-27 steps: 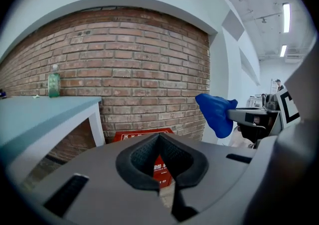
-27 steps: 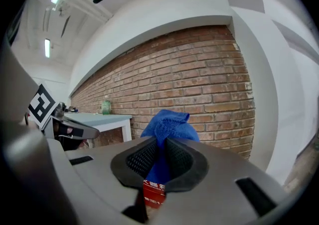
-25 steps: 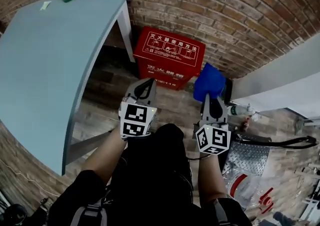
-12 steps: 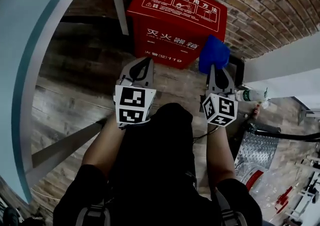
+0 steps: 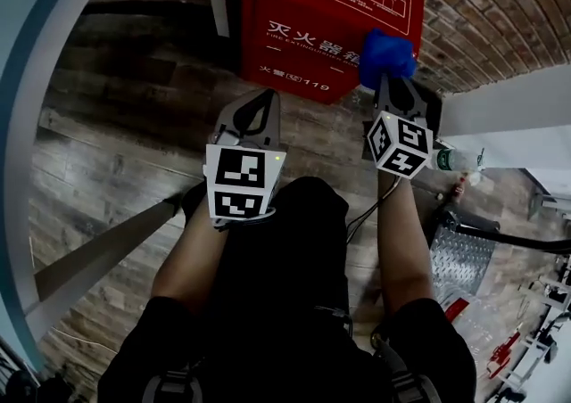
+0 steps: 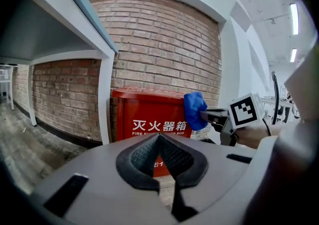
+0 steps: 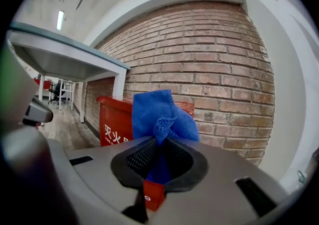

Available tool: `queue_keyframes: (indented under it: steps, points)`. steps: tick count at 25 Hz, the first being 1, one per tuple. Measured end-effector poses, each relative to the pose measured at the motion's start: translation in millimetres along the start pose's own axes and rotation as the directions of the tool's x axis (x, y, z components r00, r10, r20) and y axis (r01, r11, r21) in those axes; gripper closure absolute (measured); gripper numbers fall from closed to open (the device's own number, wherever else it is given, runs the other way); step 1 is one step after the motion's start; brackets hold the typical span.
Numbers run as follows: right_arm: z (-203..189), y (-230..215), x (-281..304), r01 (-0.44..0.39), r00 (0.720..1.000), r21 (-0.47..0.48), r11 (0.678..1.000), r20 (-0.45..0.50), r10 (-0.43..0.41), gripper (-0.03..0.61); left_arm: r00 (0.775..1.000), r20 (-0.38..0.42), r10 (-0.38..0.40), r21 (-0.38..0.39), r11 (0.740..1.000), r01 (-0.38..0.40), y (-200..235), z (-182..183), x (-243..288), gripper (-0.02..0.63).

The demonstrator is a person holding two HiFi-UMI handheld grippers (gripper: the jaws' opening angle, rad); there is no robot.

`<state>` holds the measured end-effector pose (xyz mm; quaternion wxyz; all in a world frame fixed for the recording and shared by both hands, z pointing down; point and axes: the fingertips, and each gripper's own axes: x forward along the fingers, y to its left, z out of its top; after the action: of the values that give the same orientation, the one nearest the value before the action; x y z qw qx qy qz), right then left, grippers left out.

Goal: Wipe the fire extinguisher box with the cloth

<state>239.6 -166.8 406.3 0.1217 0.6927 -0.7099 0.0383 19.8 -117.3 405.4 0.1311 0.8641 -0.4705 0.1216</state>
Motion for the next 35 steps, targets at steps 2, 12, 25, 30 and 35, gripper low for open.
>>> queue_keyframes:
  steps: [2, 12, 25, 30, 35]
  points:
    - [-1.6, -3.0, 7.7, 0.006, 1.000, 0.024, 1.000, -0.009, -0.006, 0.531, 1.000, -0.008, 0.006, -0.006, 1.000, -0.006, 2.4, -2.6, -2.4, 0.607]
    - [-32.3, -3.6, 29.1, 0.025, 0.998, 0.049, 0.998, -0.053, -0.022, 0.531, 0.999, -0.024, 0.046, 0.004, 0.999, -0.046, 15.1, -3.6, -4.2, 0.607]
    - [-157.2, 12.3, 72.6, -0.040, 0.965, 0.126, 0.991, -0.254, 0.071, 0.531, 0.993, -0.081, 0.082, 0.030, 0.996, -0.080, 4.7, -25.8, 22.0, 0.607]
    - [-211.3, 30.2, 92.7, -0.098, 0.934, 0.108, 0.989, -0.333, 0.129, 0.531, 0.986, -0.126, 0.111, 0.031, 0.994, -0.108, 8.9, -43.5, 30.2, 0.607]
    - [-263.6, 40.4, 110.1, -0.086, 0.886, 0.145, 0.986, -0.442, 0.142, 0.531, 0.978, -0.163, 0.131, 0.033, 0.991, -0.128, 15.2, -53.9, 36.8, 0.607]
